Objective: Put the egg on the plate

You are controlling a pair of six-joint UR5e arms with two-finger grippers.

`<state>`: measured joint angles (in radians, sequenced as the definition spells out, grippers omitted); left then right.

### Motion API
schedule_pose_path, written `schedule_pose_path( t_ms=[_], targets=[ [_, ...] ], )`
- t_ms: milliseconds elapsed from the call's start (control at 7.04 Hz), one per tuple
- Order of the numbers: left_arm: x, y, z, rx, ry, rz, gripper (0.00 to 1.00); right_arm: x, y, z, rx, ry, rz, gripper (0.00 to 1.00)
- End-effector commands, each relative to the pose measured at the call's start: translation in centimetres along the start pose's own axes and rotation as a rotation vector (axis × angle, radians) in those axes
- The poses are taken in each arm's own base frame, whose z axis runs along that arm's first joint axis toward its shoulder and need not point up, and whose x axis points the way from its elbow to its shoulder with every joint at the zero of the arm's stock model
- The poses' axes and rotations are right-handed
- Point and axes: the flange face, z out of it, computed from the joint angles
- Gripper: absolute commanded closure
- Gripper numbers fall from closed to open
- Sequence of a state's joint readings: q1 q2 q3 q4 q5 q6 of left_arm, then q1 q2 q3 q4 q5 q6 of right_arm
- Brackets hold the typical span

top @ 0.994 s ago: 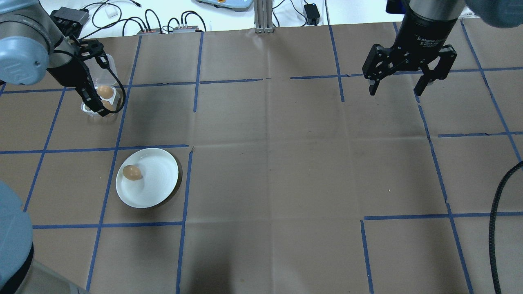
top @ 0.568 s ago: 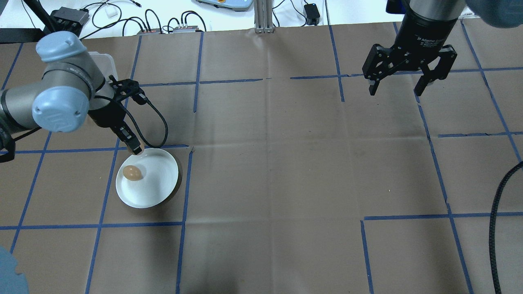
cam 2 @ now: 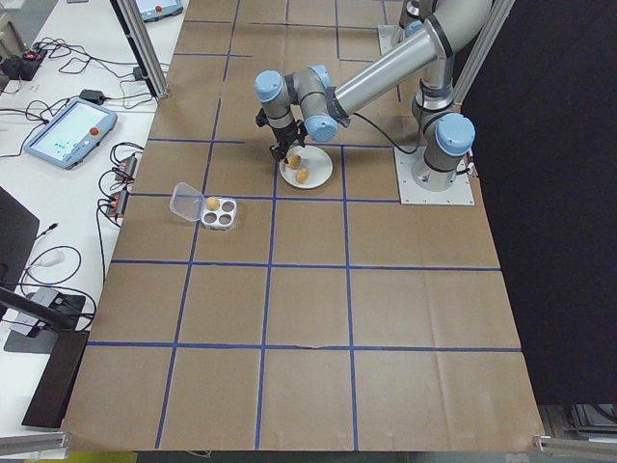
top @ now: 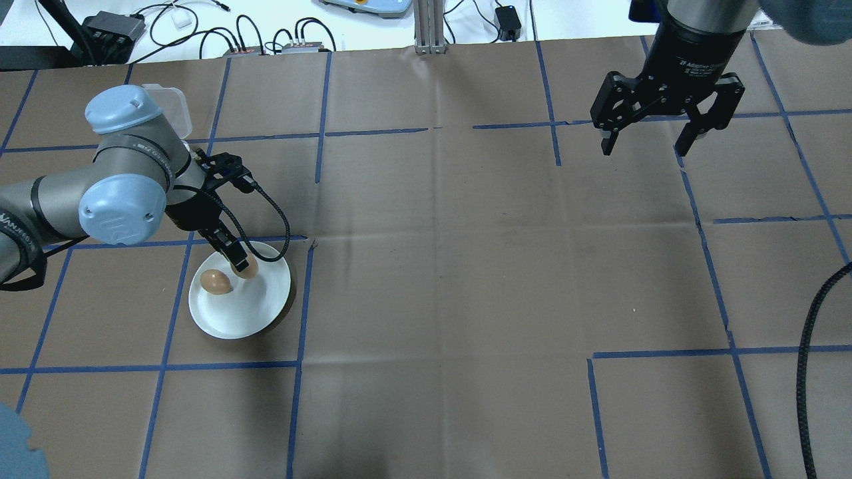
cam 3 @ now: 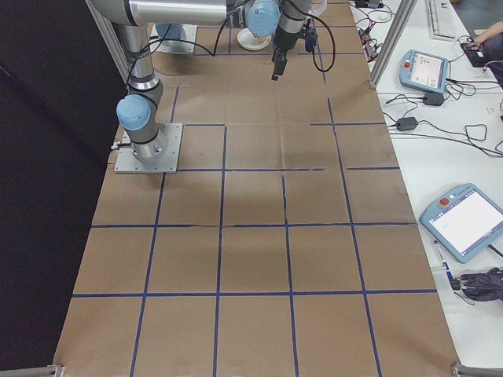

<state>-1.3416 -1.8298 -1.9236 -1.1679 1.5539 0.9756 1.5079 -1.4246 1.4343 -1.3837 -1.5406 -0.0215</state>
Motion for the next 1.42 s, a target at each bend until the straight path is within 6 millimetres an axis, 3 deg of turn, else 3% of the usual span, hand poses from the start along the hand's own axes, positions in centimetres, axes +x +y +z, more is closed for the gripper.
schedule_pose_path(
  t_ms=[0, 142, 284, 426, 710, 994, 1278],
  targets=[
    [-1.3, 0.2, -2.6, 0.053, -0.066, -0.055, 0.03, 0.0, 0.0, 0.0, 0.0, 0.001, 0.0, 0.0],
    [-3.6, 0.4, -5.0, 0.098, -0.128, -0.108, 0.03, 0.0, 0.0, 0.0, -0.001, 0.0, 0.0, 0.0],
    [-6.9, 1.6, -7.0, 0.138, -0.149, -0.28, 0.03, 0.0, 0.0, 0.1, -0.001, 0.0, 0.0, 0.0],
    [-10.0, 3.0, -7.5, 0.16, -0.146, -0.411, 0.03, 0.0, 0.0, 0.0, 0.0, 0.001, 0.0, 0.0],
    [-17.4, 2.3, -6.5, 0.183, -0.14, -0.544, 0.03, 0.0, 0.0, 0.0, 0.0, 0.001, 0.0, 0.0],
    [-24.8, -1.2, -5.3, 0.222, -0.128, -0.605, 0.03, 0.0, 0.0, 0.0, 0.0, 0.0, 0.0, 0.0],
    [-26.6, -2.1, -4.3, 0.219, -0.117, -0.65, 0.03, 0.0, 0.0, 0.0, 0.0, 0.0, 0.0, 0.0]
  ],
)
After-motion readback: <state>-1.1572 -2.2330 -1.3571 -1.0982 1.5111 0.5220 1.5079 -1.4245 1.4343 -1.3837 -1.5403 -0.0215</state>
